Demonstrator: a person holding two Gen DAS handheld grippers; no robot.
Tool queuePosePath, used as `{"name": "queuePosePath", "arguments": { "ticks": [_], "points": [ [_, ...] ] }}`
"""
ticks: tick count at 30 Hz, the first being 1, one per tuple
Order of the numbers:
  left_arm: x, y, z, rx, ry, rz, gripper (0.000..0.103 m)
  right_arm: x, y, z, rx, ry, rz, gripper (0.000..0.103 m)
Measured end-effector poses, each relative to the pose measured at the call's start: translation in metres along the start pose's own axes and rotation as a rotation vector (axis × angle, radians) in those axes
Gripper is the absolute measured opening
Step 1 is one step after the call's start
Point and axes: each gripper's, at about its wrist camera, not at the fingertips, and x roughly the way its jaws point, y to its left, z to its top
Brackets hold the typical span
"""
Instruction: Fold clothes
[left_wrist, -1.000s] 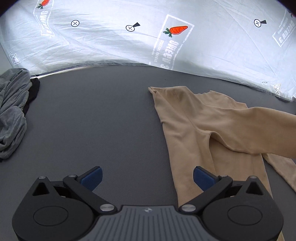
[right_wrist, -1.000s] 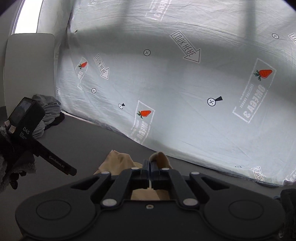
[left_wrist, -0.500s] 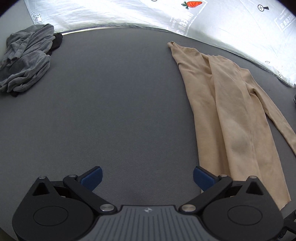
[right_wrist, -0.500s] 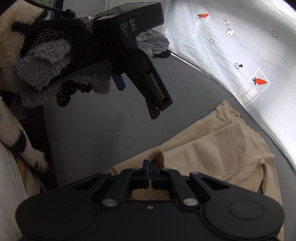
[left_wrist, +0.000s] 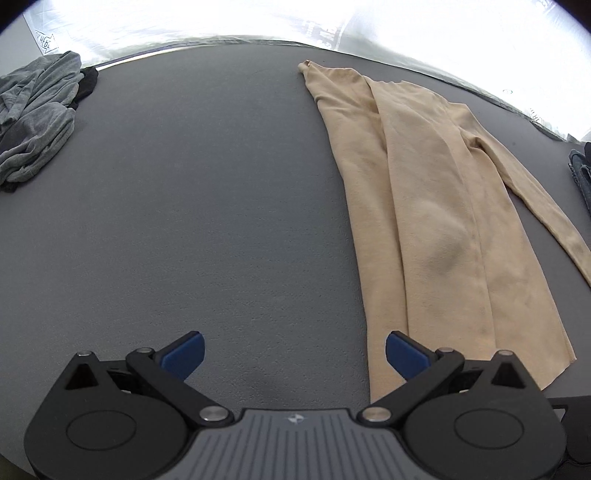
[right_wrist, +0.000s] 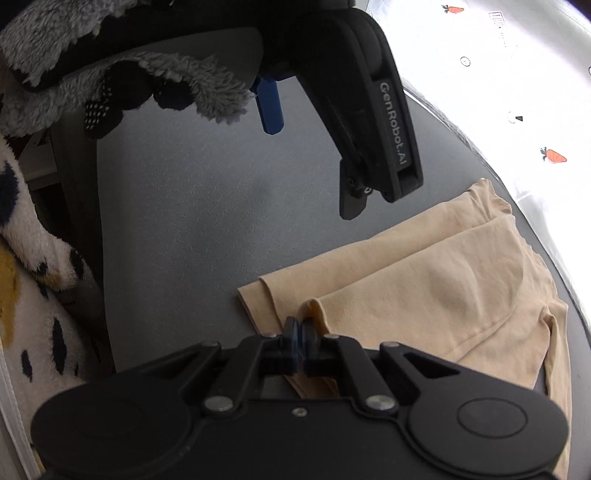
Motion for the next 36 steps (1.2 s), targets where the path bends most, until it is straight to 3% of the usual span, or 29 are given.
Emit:
{"name": "queuePosePath", "arguments": {
  "ticks": [3, 4, 5, 8, 12, 15, 17, 23, 27, 31, 36],
  "points": [
    [0.000, -0.010, 0.001, 0.014, 0.003, -0.010, 0.103, -0.001, -0.011, -0.002, 0.086, -0.005, 0.023, 0.010],
    [-0.001, -0.013, 0.002, 0.020, 0.000, -0.014, 0.103, -0.004, -0.018, -0.002, 0.136, 0.000, 0.045, 0.024],
    [-0.001, -0.016, 0.003, 0.024, -0.004, -0.017, 0.103, -0.009, -0.026, -0.003, 0.191, -0.002, 0.067, 0.046],
    [-0.001, -0.027, 0.008, 0.031, -0.017, -0.022, 0.103, -0.032, -0.047, -0.012, 0.290, -0.045, 0.091, 0.062],
    [0.005, -0.046, 0.019, 0.022, -0.027, -0.045, 0.103, -0.058, -0.075, -0.029, 0.360, -0.053, -0.038, 0.067],
    [0.014, -0.067, 0.028, 0.038, -0.033, -0.069, 0.103, -0.072, -0.107, -0.051, 0.495, -0.048, -0.150, 0.069],
    [0.021, -0.084, 0.033, 0.061, -0.036, -0.076, 0.103, -0.078, -0.127, -0.070, 0.602, -0.035, -0.234, 0.079],
    [0.043, -0.136, 0.054, 0.158, -0.047, -0.085, 0.103, -0.089, -0.172, -0.133, 0.851, 0.035, -0.450, 0.079],
    [0.055, -0.159, 0.069, 0.229, -0.059, -0.067, 0.103, -0.089, -0.203, -0.170, 1.013, 0.051, -0.539, 0.080],
    [0.072, -0.166, 0.088, 0.269, -0.066, -0.022, 0.103, -0.081, -0.242, -0.202, 1.153, 0.070, -0.653, 0.080],
    [0.094, -0.156, 0.107, 0.219, -0.043, 0.020, 0.103, -0.078, -0.279, -0.235, 1.298, 0.098, -0.755, 0.080]
  ]
}}
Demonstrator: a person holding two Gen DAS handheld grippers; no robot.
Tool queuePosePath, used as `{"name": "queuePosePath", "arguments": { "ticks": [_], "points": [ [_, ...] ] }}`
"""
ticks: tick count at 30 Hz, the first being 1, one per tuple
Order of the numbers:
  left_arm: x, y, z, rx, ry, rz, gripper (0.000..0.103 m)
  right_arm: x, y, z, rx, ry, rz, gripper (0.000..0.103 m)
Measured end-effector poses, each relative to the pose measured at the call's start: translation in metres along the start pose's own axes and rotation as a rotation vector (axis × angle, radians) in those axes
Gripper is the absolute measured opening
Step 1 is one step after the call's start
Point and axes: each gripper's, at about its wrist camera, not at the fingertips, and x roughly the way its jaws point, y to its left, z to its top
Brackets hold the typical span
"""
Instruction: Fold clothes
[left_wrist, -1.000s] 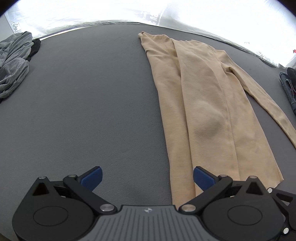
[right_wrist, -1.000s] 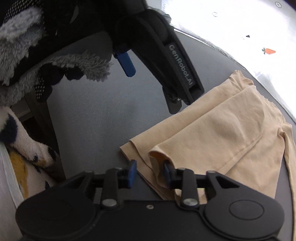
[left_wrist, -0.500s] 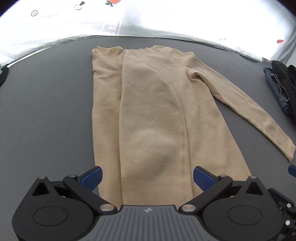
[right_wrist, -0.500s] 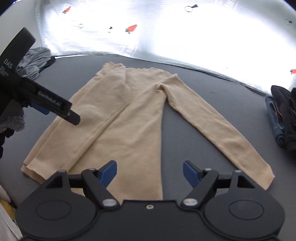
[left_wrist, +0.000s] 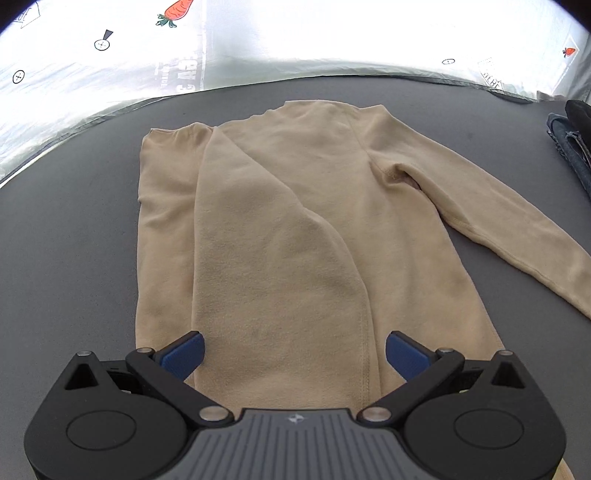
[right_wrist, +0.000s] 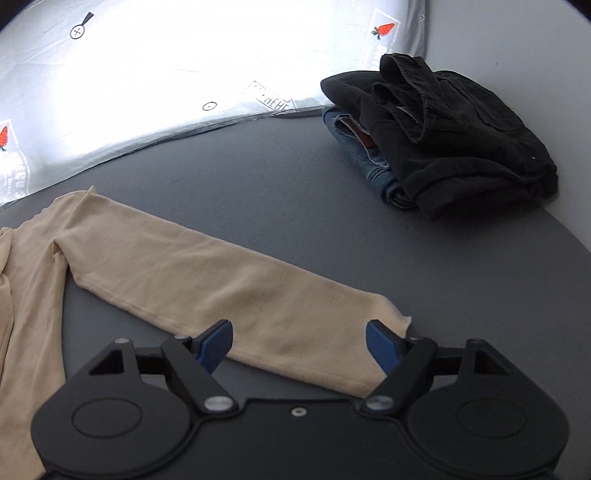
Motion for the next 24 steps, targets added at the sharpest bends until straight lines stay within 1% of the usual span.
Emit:
{"name": "queuePosePath", "arguments": {
  "ticks": [3, 8, 12, 13, 14, 15, 16, 17, 18, 19, 22, 24],
  "points": [
    [0.017, 0.006, -0.005, -0.059, 0.028, 0.004, 0.103, 0.009, -0.014, 0.000, 0.032, 0.030, -0.052, 0.080],
    [0.017, 0.004, -0.006, -0.069, 0.014, 0.016, 0.103, 0.017, -0.029, -0.008, 0.062, 0.073, -0.090, 0.080],
    [0.016, 0.003, -0.006, -0.072, 0.014, 0.018, 0.103, 0.025, -0.037, -0.009, 0.122, 0.088, -0.061, 0.078],
    [0.016, 0.003, -0.006, -0.072, 0.014, 0.018, 0.103, 0.026, -0.037, -0.007, 0.127, 0.084, -0.049, 0.071],
    [0.016, 0.003, -0.006, -0.072, 0.014, 0.019, 0.103, 0.026, -0.036, -0.006, 0.126, 0.080, -0.038, 0.061],
    [0.016, 0.003, -0.005, -0.073, 0.018, 0.019, 0.103, 0.026, -0.033, -0.004, 0.113, 0.076, -0.029, 0.055],
    [0.017, 0.003, -0.005, -0.074, 0.022, 0.019, 0.103, 0.025, -0.030, -0.003, 0.097, 0.072, -0.022, 0.045],
    [0.017, 0.003, -0.003, -0.075, 0.031, 0.019, 0.103, 0.023, -0.025, -0.001, 0.076, 0.068, -0.019, 0.025],
    [0.017, 0.003, -0.002, -0.075, 0.038, 0.018, 0.103, 0.021, -0.020, 0.001, 0.054, 0.065, -0.016, 0.013],
    [0.017, 0.003, -0.001, -0.076, 0.044, 0.018, 0.103, 0.020, -0.016, 0.003, 0.033, 0.062, -0.013, 0.008],
    [0.018, 0.003, 0.000, -0.078, 0.050, 0.019, 0.103, 0.014, -0.003, 0.008, -0.023, 0.052, 0.006, 0.007],
    [0.018, 0.003, -0.001, -0.079, 0.048, 0.019, 0.103, 0.007, 0.007, 0.016, -0.018, 0.036, 0.087, 0.006]
  ]
}}
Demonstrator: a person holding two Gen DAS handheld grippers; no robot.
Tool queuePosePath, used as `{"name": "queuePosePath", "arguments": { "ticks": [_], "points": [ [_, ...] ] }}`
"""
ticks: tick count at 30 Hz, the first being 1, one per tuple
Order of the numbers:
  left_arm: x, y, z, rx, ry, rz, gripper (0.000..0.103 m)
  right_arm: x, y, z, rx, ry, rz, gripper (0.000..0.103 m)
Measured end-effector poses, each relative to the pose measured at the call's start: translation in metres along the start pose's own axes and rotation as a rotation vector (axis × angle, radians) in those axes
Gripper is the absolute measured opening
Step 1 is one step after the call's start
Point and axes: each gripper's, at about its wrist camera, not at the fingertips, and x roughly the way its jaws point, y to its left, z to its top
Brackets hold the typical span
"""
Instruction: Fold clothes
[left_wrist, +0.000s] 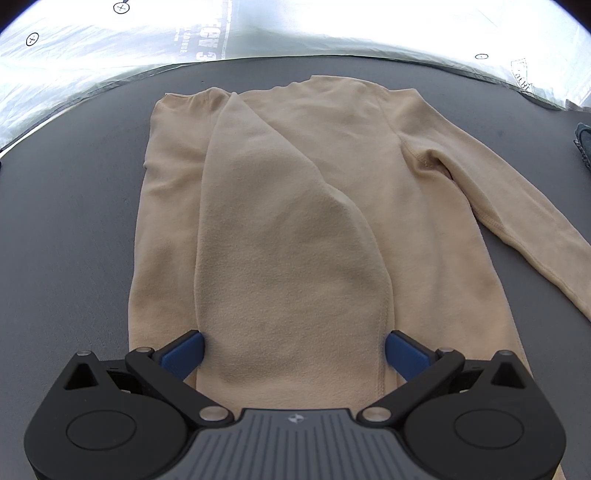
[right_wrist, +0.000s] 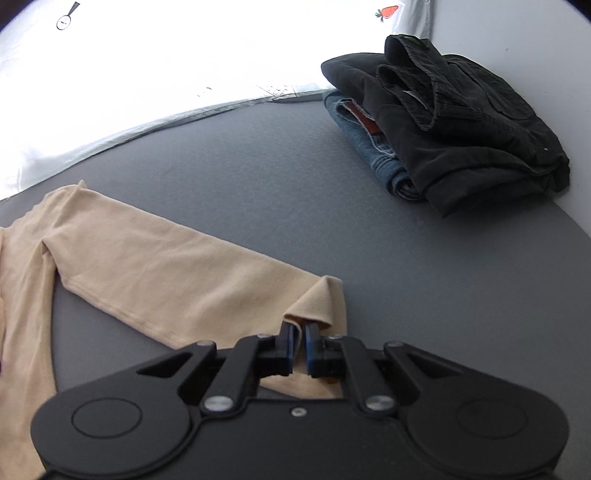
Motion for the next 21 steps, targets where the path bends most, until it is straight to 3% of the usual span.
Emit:
{"name": "queuePosePath", "arguments": {
  "ticks": [7, 9, 12, 14, 16, 19, 21],
  "points": [
    [0.000, 0.003, 0.002, -0.003, 0.021, -0.008, 0.103, -0.016, 0.061, 0.027, -0.056, -0.050, 0.409, 0.004],
    [-0.001, 0.005, 0.004, -0.011, 0.035, -0.018, 0.103, -0.017, 0.092, 0.027, -0.128, -0.034, 0.528, 0.003],
    [-0.010, 0.007, 0.004, -0.036, 0.026, -0.093, 0.103, -0.015, 0.136, 0.012, -0.293, -0.008, 0.618, 0.002],
    [-0.021, 0.008, 0.004, -0.063, 0.003, -0.176, 0.103, -0.010, 0.155, 0.002, -0.343, 0.037, 0.633, 0.001],
    [-0.027, 0.006, 0.004, -0.075, -0.011, -0.206, 0.102, -0.010, 0.162, -0.003, -0.358, 0.061, 0.647, 0.001],
    [-0.027, -0.001, 0.005, -0.063, -0.003, -0.209, 0.102, -0.017, 0.151, 0.001, -0.375, 0.008, 0.528, 0.004],
    [-0.023, -0.004, 0.004, -0.058, 0.009, -0.199, 0.102, -0.021, 0.136, 0.004, -0.363, -0.036, 0.435, 0.012]
  ]
}}
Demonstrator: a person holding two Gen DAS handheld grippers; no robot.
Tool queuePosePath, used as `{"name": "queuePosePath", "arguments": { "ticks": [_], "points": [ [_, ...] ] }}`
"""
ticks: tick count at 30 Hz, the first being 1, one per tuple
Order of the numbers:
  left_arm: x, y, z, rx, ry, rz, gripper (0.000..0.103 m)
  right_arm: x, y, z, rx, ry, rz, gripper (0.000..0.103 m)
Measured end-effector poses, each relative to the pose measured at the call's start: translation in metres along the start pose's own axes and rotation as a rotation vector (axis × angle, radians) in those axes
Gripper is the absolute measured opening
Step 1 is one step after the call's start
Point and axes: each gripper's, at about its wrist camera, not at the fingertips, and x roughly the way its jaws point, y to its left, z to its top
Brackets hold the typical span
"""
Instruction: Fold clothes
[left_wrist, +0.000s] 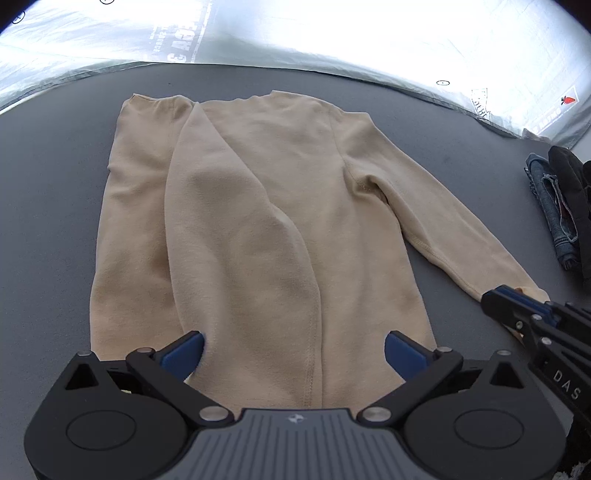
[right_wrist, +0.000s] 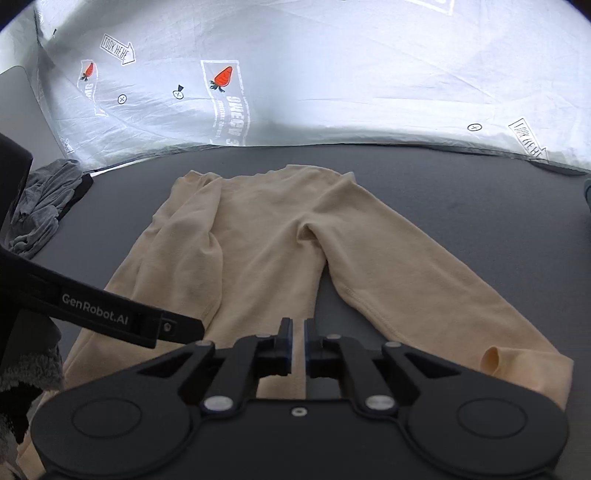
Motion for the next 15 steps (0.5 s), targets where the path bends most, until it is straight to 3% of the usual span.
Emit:
{"name": "queuePosePath", "arguments": {
  "ticks": [2, 6, 8, 11, 15],
  "points": [
    [0.007, -0.002, -0.001, 0.003, 0.018, 0.017, 0.103, -0.012, -0.020, -0.007, 0.002, -0.021, -0.142, 0.033],
    [0.016, -0.008, -0.002, 0.036, 0.046, 0.050, 0.103, -0.031, -0.040, -0.034, -0.156, 0.034, -0.372, 0.038],
    [0.019, -0.011, -0.003, 0.059, 0.054, 0.067, 0.103, -0.037, -0.042, -0.048, -0.234, 0.070, -0.417, 0.047],
    [0.020, -0.015, -0.004, 0.082, 0.059, 0.081, 0.103, -0.043, -0.041, -0.068, -0.358, 0.105, -0.444, 0.047],
    [0.015, -0.015, -0.003, 0.083, 0.062, 0.073, 0.103, -0.031, -0.035, -0.073, -0.424, 0.097, -0.490, 0.044]
  ]
}}
